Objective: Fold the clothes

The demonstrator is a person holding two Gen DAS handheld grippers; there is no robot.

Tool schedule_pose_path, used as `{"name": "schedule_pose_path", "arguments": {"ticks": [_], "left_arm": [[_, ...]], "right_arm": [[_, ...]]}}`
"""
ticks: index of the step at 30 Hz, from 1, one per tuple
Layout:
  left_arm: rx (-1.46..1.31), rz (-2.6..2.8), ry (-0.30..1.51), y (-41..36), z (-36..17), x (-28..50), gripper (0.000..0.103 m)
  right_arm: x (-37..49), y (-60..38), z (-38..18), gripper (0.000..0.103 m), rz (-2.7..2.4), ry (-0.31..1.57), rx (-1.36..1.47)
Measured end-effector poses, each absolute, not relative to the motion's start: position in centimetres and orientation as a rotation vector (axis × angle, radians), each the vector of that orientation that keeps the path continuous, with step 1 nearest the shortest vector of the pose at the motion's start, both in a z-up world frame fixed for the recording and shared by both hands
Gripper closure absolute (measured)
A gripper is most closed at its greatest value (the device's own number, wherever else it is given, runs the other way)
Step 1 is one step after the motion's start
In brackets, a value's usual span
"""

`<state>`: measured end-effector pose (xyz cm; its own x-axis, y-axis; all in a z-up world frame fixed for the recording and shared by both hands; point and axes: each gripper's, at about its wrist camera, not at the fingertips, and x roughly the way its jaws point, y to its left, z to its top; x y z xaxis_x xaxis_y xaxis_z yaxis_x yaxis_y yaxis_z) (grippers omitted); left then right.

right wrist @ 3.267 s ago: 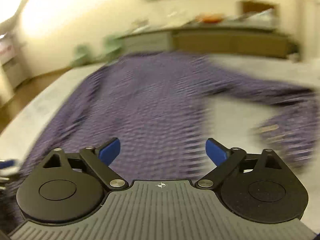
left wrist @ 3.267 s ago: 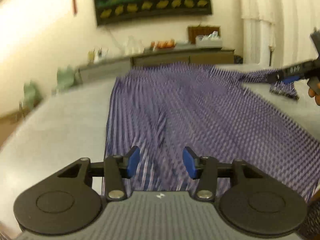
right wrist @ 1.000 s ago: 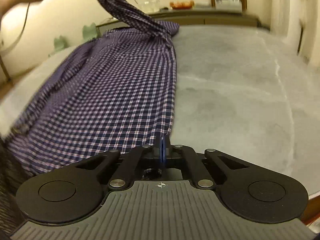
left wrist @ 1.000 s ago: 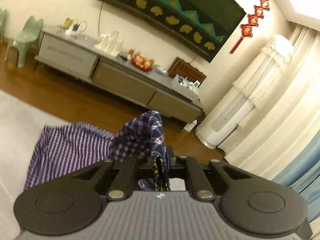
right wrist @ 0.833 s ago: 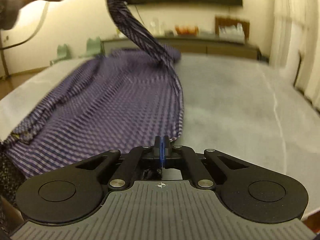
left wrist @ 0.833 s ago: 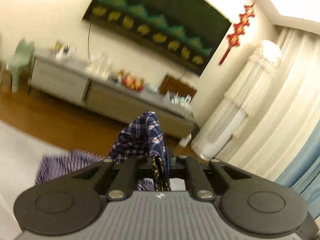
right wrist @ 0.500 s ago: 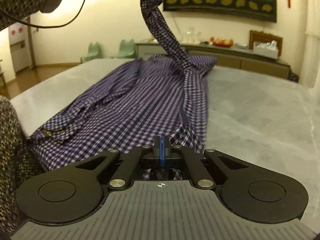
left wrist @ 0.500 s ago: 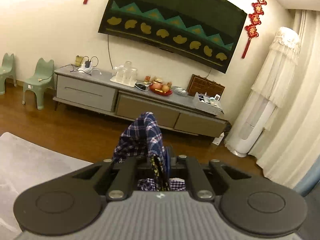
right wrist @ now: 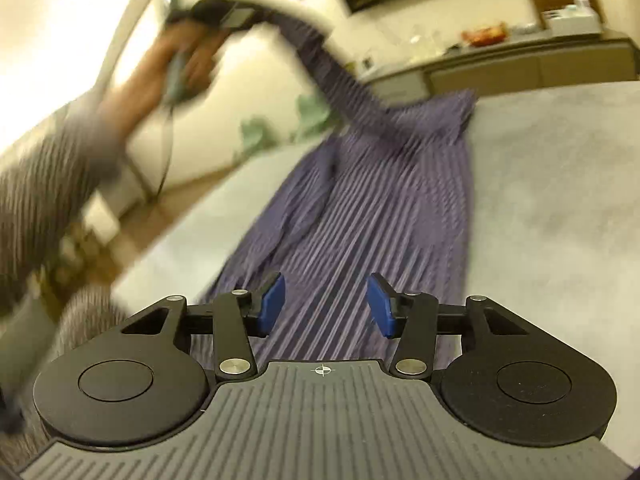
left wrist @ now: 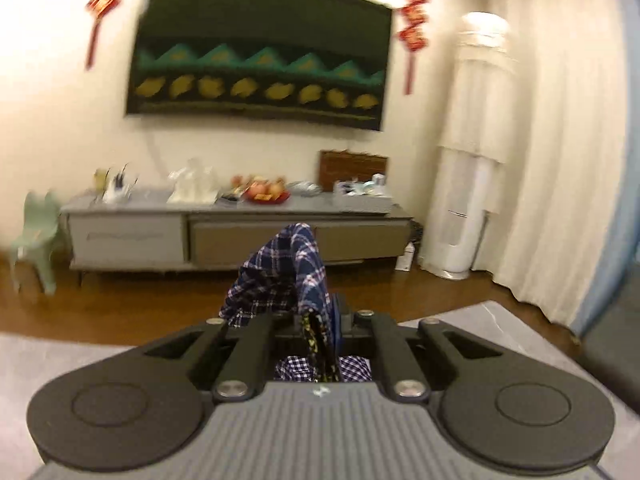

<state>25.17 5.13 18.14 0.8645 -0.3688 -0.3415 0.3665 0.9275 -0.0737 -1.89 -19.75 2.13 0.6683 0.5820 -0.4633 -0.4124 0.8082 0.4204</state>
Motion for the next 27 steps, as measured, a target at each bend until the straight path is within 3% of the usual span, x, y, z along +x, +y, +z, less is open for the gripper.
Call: {"name": "schedule_pose_path", "arguments": {"ticks": [5, 9, 18, 20, 21, 22, 27], "left_arm": [[0.039, -0.452, 0.284, 4.6, 16.8, 21.5, 0.093], [0.034, -0.477, 0.241, 3.9, 15.8, 20.8, 0.093], [0.064, -0.539, 0.063, 3.1, 15.4, 19.6, 0.093], [0.056, -0.576, -0.003, 3.8, 16.2, 18.9, 0.093], [0.050, -0.588, -0.023, 4.1, 16.5, 18.6, 0.092], [0.043, -0.600, -0.029, 4.4, 16.6, 18.6, 0.092], [0.093, -0.437, 0.079, 4.0, 15.1, 21.4, 0.092]], "right_arm": [[8.8, -21.6, 4.3, 0.046, 0.442, 0.651, 0.136], [20.3, -20.4, 4.6, 0.017, 0.424, 0.690, 0.088], [43.2, -14.3, -1.6, 0.016, 0.377, 0.809, 0.220], [45.7, -13.7, -3.5, 0.050, 0.391, 0.869, 0.224], [46.7, -13.7, -4.4, 0.094, 0.399, 0.905, 0.221], [47.0, -14.0, -4.6, 0.099, 0.382, 0.901, 0.216], [47.2, -17.2, -5.0, 0.102, 0.265, 0.836, 0.218]]}}
